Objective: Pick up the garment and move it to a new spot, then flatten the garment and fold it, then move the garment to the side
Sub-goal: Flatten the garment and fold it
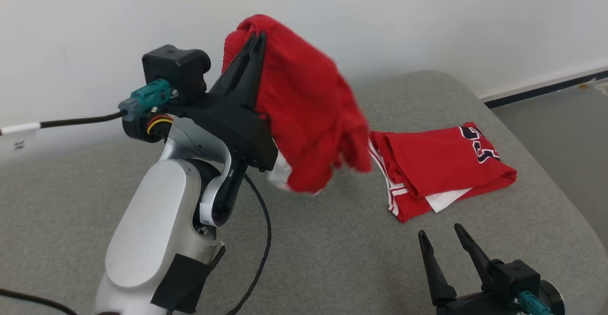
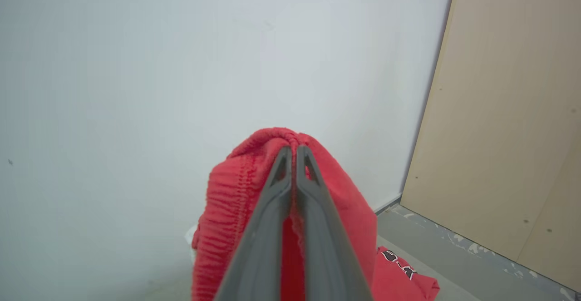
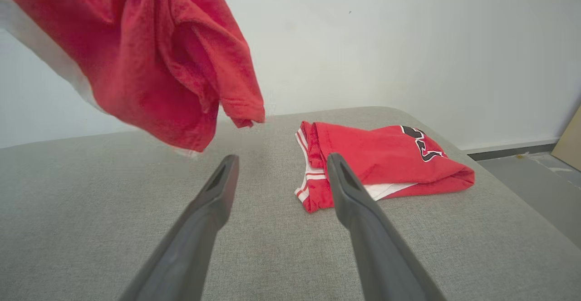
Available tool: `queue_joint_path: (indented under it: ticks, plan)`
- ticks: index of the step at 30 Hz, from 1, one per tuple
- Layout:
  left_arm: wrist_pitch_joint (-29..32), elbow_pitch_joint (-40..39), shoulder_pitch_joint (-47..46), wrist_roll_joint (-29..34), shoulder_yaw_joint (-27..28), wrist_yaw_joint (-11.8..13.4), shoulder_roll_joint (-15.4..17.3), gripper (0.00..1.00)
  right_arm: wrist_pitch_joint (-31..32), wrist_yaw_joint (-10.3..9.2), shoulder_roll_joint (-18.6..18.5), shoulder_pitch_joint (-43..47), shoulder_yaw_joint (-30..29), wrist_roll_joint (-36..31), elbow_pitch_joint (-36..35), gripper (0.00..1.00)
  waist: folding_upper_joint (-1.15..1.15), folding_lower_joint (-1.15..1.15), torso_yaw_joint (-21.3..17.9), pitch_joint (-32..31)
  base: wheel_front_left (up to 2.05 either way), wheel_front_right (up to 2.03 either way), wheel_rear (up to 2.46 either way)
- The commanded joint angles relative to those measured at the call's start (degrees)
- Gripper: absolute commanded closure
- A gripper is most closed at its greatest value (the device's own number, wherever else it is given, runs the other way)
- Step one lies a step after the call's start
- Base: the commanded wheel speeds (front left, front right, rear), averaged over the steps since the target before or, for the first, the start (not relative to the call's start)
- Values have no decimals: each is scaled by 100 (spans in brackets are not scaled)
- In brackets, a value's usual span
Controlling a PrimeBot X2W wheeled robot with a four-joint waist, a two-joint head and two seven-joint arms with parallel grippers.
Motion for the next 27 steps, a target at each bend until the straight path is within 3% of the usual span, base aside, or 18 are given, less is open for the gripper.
queue_joint_path:
  ticks: [1, 5, 10, 13, 19, 23, 24, 25, 27]
  plan:
    - [-17, 44, 43, -50, 6, -6, 0, 100, -17, -14, 12, 11, -16, -39, -1, 0, 0, 0, 41, -6, 0, 0, 0]
    - [-94, 224, 615, -334, 129, 182, 12, 100, -30, -14, 19, 70, -38, -28, 16, 0, 0, 0, 202, -13, 0, 0, 0]
    - [-131, 559, 1768, -404, 499, 569, 393, 100, 1, -14, 28, 122, -30, -54, -30, 0, 0, 0, 437, 15, 0, 0, 0]
    - [-339, 972, 2150, -407, 664, 652, 567, 100, 21, -14, 29, 96, -14, -71, -50, 0, 0, 0, 591, 53, 0, 0, 0]
    - [-1276, 1850, 1892, -393, 959, 627, 604, 100, 64, -14, 35, -38, 138, -71, -55, 0, 0, 0, 695, 93, 0, 0, 0]
    - [-1715, 2576, 1697, -391, 1138, 770, 641, 100, 80, -14, 30, -126, 254, -38, -21, 0, 0, 0, 598, 97, 0, 0, 0]
    - [-1654, 2766, 1694, -428, 1162, 809, 629, 42, 72, -14, 18, -130, 262, -27, -10, 0, 0, 0, 562, 87, 0, 0, 0]
    - [-1641, 2914, 1685, -476, 1194, 812, 617, 0, 68, -14, 12, -117, 248, -28, -5, 0, 0, 0, 535, 76, 0, 0, 0]
    - [-1524, 3194, 1746, -560, 1229, 804, 627, 0, 74, -15, -1, -67, 201, -40, -9, 0, 0, 0, 499, 61, 0, 0, 0]
